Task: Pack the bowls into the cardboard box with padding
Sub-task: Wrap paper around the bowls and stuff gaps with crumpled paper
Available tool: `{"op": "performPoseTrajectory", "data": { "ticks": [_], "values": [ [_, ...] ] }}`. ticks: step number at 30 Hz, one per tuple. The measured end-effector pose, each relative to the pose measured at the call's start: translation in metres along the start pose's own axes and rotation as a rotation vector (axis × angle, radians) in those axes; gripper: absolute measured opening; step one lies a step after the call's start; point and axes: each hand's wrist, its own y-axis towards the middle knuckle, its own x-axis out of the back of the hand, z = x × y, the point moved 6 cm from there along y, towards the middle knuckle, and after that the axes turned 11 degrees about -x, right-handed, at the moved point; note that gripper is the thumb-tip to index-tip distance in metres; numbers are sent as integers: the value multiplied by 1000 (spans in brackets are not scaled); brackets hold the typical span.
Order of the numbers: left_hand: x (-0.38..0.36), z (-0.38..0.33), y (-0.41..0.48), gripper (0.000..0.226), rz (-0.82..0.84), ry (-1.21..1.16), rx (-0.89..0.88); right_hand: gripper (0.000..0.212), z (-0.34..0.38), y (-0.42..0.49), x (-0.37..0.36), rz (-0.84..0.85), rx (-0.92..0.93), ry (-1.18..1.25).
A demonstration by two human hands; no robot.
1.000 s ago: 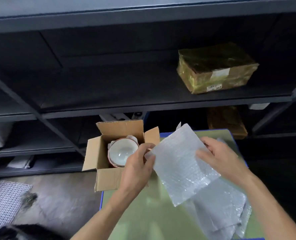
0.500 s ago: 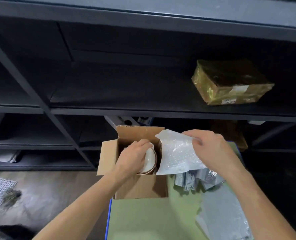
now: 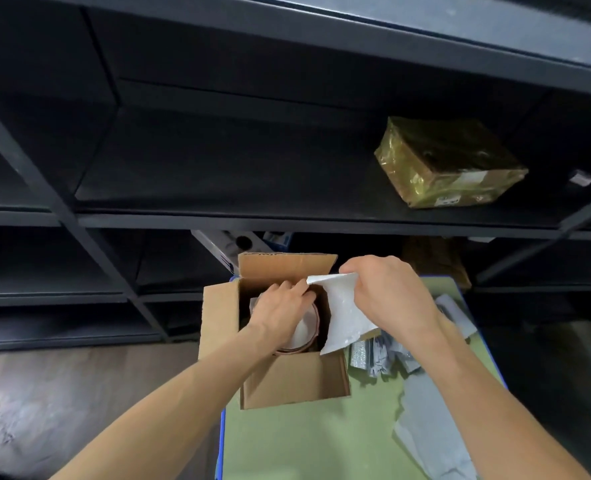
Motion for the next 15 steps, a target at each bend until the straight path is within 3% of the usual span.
{"op": "performPoseTrajectory", "data": {
  "ticks": [6, 15],
  "values": [
    [4, -2, 3, 26, -27, 29, 6, 41, 10, 4, -3, -84, 37, -96],
    [-3, 5, -11, 42, -159, 2, 46, 38, 4, 20, -26, 17, -31, -77]
  ]
}}
